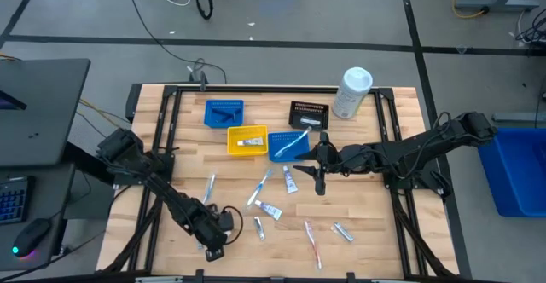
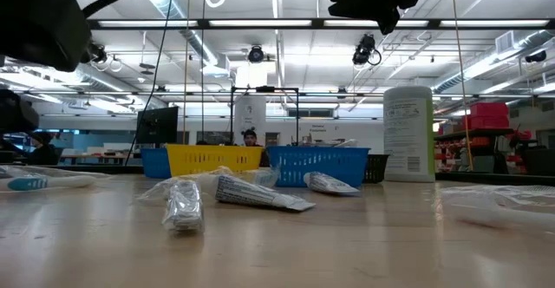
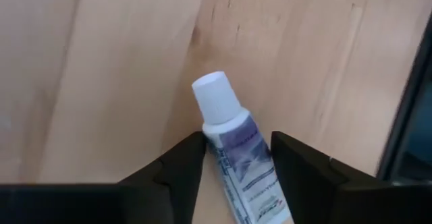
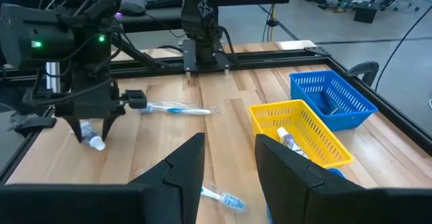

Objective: Pick & Place Travel size toiletries
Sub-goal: Put the toothpaste into the yellow basket

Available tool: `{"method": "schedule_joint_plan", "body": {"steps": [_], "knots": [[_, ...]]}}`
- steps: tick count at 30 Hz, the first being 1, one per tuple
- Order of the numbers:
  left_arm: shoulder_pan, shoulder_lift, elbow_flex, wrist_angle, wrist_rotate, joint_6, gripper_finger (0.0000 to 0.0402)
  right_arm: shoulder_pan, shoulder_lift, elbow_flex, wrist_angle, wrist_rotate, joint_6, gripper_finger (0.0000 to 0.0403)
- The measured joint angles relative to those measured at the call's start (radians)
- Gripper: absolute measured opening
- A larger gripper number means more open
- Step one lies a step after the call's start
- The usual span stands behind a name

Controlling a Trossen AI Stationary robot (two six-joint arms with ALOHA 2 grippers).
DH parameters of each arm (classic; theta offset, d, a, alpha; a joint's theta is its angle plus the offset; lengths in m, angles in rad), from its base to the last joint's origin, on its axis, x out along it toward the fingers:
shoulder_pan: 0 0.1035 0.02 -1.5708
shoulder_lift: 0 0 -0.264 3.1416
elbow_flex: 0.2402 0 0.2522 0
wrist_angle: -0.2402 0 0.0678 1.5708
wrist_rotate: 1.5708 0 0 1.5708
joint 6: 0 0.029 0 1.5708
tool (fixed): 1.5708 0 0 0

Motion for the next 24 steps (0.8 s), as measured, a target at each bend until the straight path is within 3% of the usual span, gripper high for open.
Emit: {"method": "schedule_joint_plan", "body": {"steps": [12,18,21,24], "knots": [[0.047,0.006,0.031,-0.053,-0.134,0.006,0.0079,0.0,0.0,0.0,0.0,0.0,0.0,0.014],[0.091,0.009,0.144,-0.208,-0.239,0.157,0.0064,0.0,0.0,-0.001,0.0,0.0,0.0,0.0138],[0.131,0.009,0.224,-0.371,-0.347,0.231,0.0064,0.0,0.0,-0.001,0.0,0.0,0.0,0.014],[0.187,0.008,0.307,-0.5,-0.526,0.301,0.0064,0.0,0.0,-0.001,0.0,0.0,0.0,0.0139]]}}
